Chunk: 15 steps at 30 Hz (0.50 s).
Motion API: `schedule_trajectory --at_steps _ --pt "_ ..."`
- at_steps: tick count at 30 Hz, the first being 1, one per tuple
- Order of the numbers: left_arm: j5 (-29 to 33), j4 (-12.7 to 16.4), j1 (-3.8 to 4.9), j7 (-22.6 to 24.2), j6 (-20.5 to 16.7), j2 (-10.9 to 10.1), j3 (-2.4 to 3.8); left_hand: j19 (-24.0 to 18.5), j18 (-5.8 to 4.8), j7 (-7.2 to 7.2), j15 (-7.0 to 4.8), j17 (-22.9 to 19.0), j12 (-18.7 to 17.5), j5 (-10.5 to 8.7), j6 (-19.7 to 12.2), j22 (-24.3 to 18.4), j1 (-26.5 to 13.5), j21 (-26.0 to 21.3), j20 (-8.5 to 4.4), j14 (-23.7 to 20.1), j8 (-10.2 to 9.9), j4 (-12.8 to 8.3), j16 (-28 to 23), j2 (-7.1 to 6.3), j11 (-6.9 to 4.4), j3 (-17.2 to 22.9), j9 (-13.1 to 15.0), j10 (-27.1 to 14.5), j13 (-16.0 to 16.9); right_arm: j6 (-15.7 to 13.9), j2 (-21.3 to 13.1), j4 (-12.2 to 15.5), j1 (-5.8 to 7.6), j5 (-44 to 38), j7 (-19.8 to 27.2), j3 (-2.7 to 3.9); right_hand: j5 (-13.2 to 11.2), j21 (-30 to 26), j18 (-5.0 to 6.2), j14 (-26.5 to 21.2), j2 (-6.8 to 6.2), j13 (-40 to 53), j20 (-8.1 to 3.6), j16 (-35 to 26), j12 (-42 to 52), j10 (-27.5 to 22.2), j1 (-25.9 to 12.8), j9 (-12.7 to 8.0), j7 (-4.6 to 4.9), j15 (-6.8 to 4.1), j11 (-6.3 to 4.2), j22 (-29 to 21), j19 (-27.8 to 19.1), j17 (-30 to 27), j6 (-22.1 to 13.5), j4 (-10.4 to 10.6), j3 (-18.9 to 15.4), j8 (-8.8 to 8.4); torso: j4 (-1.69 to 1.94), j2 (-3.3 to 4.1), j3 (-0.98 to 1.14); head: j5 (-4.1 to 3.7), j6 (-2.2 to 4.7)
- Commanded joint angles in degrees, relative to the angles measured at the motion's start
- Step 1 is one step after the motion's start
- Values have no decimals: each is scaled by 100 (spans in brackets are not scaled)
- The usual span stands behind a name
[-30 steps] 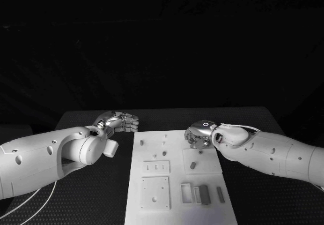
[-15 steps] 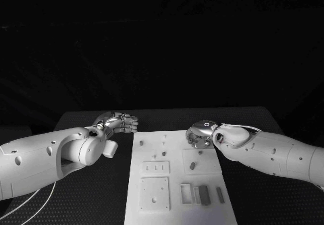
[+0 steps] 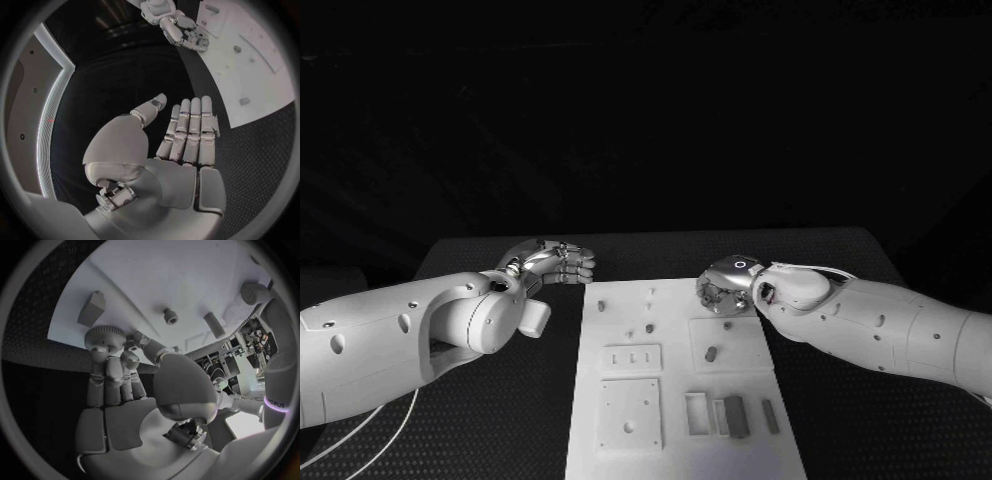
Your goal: Assemble the parts on the task board
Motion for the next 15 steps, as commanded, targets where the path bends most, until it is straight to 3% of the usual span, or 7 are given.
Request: schedule_trajectory --at_steps 1,9,15 --pt "4 9 11 17 110 13 7 -32 -4 13 -1 10 -41 2 -19 7 -68 -28 2 -46 -30 -7 -21 3 22 7 -7 -4 -7 169 -1 -13 -2 -86 28 -1 23 37 82 -35 63 8 -13 40 39 -284 -8 0 56 -5 103 119 -45 -15 114 -3 -6 33 -2 2 1 -3 -8" --pt "4 8 11 12 123 7 7 -33 -2 16 2 14 -49 2 -25 9 -70 -30 5 -50 -33 -6 -29 -1 25 5 -9 -6 -8 225 -7 -35 -2 -122 37 -1 22 40 82 -48 84 9 -12 43 38 -287 -7 3 48 -10 96 120 -57 -27 140 -9 -9 46 1 3 3 -10 -24" --pt "4 8 11 8 134 9 8 -34 -2 17 4 17 -53 1 -27 10 -73 -31 6 -51 -35 -5 -33 -3 26 3 -10 -7 -8 215 -3 -1 -2 -133 68 -1 22 54 82 -66 179 12 -2 63 39 -291 -46 27 7 -39 60 120 -82 -38 280 -1 -24 118 0 7 5 -11 -26"
